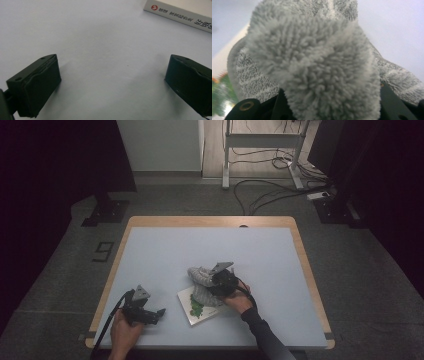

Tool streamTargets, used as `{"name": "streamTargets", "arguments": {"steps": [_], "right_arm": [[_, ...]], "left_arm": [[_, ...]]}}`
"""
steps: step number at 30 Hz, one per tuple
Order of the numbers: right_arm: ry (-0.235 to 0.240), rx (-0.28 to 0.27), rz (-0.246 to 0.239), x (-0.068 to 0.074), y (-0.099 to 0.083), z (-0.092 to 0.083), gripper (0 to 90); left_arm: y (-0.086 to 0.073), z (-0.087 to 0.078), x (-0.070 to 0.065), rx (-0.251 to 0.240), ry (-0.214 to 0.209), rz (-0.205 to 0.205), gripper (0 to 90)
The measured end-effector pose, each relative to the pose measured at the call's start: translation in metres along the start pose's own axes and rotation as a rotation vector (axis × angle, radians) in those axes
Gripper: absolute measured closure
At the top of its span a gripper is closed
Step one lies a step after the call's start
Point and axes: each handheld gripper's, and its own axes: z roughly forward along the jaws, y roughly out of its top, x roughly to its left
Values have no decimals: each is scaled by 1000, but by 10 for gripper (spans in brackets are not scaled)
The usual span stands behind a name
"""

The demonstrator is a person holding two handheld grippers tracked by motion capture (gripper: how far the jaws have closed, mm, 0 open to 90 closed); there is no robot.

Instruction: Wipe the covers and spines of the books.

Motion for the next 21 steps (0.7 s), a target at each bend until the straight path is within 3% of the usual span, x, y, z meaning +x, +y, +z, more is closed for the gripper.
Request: {"name": "streamTargets", "arguments": {"steps": [13,21], "right_arm": [[85,-18,-31,21,11,10,592],[105,-16,-59,36,20,18,592]], "left_arm": [[0,0,0,0,0,0,0],[0,0,0,1,0,0,0]]}}
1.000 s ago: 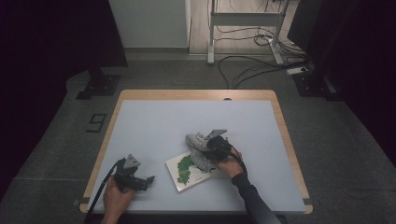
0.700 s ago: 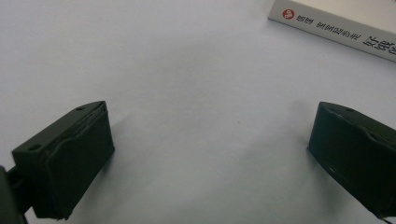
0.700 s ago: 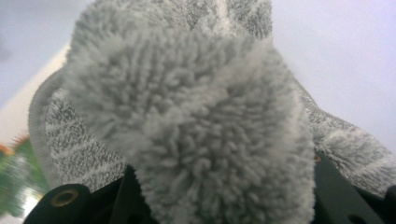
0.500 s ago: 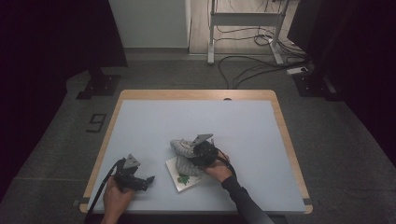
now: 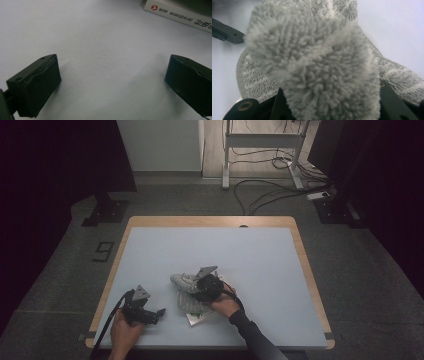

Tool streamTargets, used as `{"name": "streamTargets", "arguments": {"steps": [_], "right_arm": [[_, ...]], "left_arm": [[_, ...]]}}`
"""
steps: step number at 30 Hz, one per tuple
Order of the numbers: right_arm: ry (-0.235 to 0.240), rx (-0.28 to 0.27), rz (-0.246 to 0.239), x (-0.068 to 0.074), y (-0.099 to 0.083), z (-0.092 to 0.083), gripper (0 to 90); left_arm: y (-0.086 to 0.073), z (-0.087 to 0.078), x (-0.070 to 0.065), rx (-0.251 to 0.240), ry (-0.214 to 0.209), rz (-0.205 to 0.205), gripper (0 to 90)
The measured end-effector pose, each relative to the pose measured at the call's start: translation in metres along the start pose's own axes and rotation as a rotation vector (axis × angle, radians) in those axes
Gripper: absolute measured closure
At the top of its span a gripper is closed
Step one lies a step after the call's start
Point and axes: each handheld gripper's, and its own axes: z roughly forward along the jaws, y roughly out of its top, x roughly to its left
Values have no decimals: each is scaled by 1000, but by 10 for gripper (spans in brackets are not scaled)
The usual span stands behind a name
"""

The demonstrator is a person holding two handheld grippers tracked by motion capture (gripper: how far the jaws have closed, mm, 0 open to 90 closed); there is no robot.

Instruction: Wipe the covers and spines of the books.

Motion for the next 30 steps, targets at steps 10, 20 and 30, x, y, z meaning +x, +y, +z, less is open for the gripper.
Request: {"name": "streamTargets", "arguments": {"steps": [10,20,30], "right_arm": [[47,-8,-27,16,12,12,595],[57,-33,-13,17,12,14,611],[68,-29,12,13,16,5,616]], "left_arm": [[0,0,0,0,-1,0,0],[0,0,0,0,0,0,0],[0,0,0,-1,-1,0,0]]}}
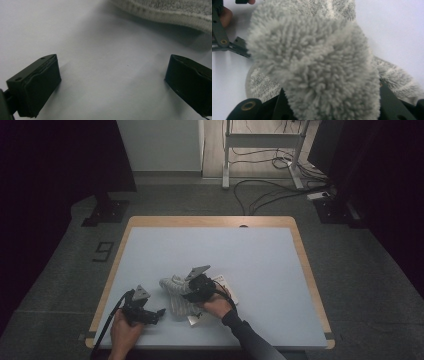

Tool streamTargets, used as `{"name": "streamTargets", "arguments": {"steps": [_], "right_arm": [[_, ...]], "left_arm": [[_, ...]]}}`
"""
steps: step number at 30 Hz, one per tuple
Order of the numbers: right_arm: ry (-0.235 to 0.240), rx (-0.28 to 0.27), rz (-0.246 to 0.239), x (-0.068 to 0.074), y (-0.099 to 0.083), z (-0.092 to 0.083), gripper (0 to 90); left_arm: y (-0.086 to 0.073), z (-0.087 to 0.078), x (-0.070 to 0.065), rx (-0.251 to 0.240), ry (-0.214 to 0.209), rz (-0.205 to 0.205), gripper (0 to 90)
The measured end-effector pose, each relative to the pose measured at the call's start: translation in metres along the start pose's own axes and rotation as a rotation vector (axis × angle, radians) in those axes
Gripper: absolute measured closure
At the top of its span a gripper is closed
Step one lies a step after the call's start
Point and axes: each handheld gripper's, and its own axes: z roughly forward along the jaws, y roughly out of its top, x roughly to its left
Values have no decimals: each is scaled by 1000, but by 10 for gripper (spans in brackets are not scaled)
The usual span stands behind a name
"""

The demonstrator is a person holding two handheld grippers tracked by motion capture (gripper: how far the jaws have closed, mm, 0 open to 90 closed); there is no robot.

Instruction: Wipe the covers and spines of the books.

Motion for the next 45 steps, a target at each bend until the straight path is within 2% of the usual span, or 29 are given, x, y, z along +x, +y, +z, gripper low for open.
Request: {"name": "streamTargets", "arguments": {"steps": [13,27,37,45], "right_arm": [[-2,-44,-18,-1,21,-31,614],[-48,-73,-53,-2,45,-59,614],[-72,-88,-35,-10,40,-74,614],[-114,-88,-16,-23,26,-88,613]], "left_arm": [[0,0,0,2,-1,1,0],[0,0,0,2,2,3,0],[0,0,0,2,1,3,0],[0,0,0,3,-1,2,0]]}}
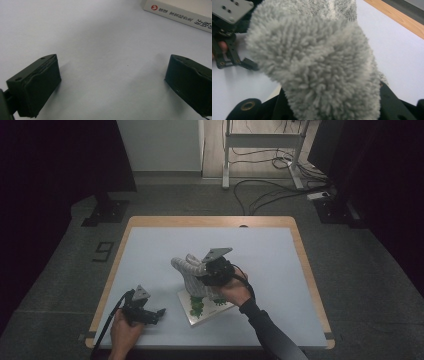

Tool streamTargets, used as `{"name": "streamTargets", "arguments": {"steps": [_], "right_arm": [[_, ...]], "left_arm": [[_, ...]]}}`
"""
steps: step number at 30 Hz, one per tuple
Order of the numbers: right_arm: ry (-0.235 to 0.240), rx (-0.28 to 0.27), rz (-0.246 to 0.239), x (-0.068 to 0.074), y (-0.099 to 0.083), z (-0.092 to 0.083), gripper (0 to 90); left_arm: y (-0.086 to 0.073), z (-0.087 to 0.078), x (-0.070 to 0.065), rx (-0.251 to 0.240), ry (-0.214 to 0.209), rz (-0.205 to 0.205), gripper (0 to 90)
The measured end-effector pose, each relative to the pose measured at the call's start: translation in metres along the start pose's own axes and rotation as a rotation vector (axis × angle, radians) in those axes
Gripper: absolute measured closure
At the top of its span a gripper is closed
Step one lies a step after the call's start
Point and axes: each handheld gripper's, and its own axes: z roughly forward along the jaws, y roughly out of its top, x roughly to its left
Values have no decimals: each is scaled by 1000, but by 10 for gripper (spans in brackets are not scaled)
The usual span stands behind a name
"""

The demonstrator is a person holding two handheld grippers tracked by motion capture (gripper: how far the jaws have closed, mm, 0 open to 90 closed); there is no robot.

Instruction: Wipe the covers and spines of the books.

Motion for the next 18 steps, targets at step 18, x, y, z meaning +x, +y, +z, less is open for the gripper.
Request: {"name": "streamTargets", "arguments": {"steps": [18], "right_arm": [[-88,-10,61,-30,-35,-37,613]], "left_arm": [[0,0,0,0,2,1,0]]}}
